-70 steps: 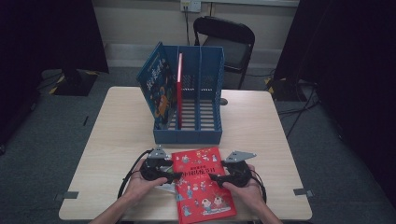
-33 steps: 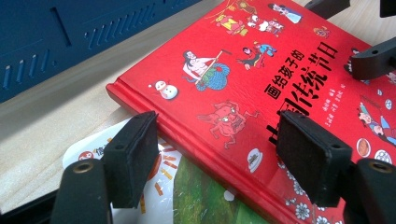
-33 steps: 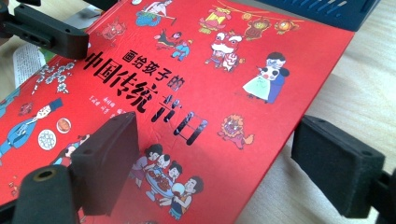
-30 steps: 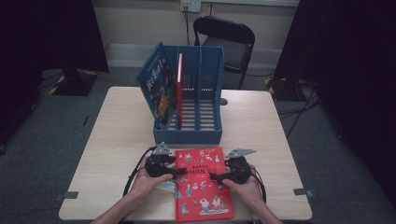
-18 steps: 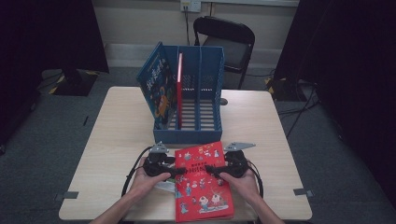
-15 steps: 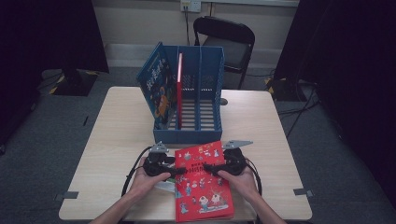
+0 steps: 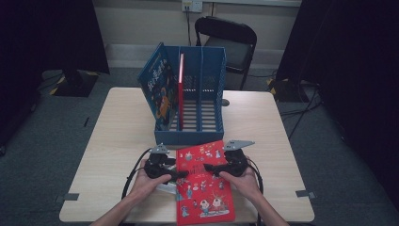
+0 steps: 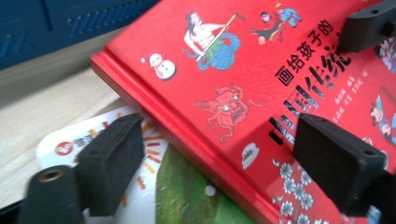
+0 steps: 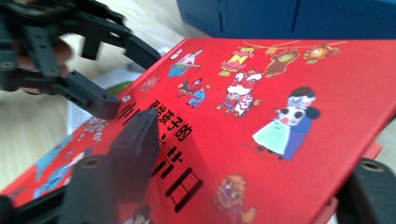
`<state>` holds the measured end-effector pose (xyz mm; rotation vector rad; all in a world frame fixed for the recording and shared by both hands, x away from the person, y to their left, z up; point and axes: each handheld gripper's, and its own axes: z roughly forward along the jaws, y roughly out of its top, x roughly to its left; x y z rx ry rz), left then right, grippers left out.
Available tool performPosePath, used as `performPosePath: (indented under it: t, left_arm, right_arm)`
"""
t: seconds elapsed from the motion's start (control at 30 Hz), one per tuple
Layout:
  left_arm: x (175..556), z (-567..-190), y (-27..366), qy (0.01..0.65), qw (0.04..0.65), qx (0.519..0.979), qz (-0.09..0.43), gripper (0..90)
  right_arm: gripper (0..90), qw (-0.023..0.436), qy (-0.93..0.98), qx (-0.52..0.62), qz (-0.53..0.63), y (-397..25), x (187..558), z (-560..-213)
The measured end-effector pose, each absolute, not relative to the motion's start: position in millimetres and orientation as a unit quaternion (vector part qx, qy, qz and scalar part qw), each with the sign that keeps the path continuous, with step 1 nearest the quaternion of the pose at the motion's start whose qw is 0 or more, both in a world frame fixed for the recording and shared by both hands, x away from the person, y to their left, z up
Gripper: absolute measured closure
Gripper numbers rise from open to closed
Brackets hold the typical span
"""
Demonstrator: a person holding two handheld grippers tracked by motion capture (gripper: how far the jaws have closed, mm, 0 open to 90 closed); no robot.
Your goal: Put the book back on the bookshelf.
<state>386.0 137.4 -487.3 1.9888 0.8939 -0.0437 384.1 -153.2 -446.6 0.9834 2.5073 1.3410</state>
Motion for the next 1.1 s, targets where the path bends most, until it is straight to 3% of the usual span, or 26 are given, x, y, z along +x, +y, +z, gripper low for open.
performPosePath:
  t: [0.6,0.77,0.93,1.1]
  left_arm:
    - [394.2,-492.8,139.9,0.355,0.502,0.782,-0.101,16.0]
    - [393.1,-486.6,140.1,0.35,0.496,0.789,-0.096,17.8]
    - [392.2,-479.6,145.5,0.349,0.513,0.779,-0.087,28.4]
    - [390.5,-475.6,145.7,0.349,0.514,0.779,-0.08,30.4]
  right_arm:
    - [46.0,0.087,0.826,0.292,0.475,-152.4,375.6,-434.0]
    - [46.6,0.08,0.825,0.297,0.474,-151.6,375.7,-431.3]
    - [46.6,0.075,0.821,0.311,0.473,-154.2,375.9,-428.7]
    - [46.6,0.073,0.818,0.317,0.474,-155.7,375.6,-426.7]
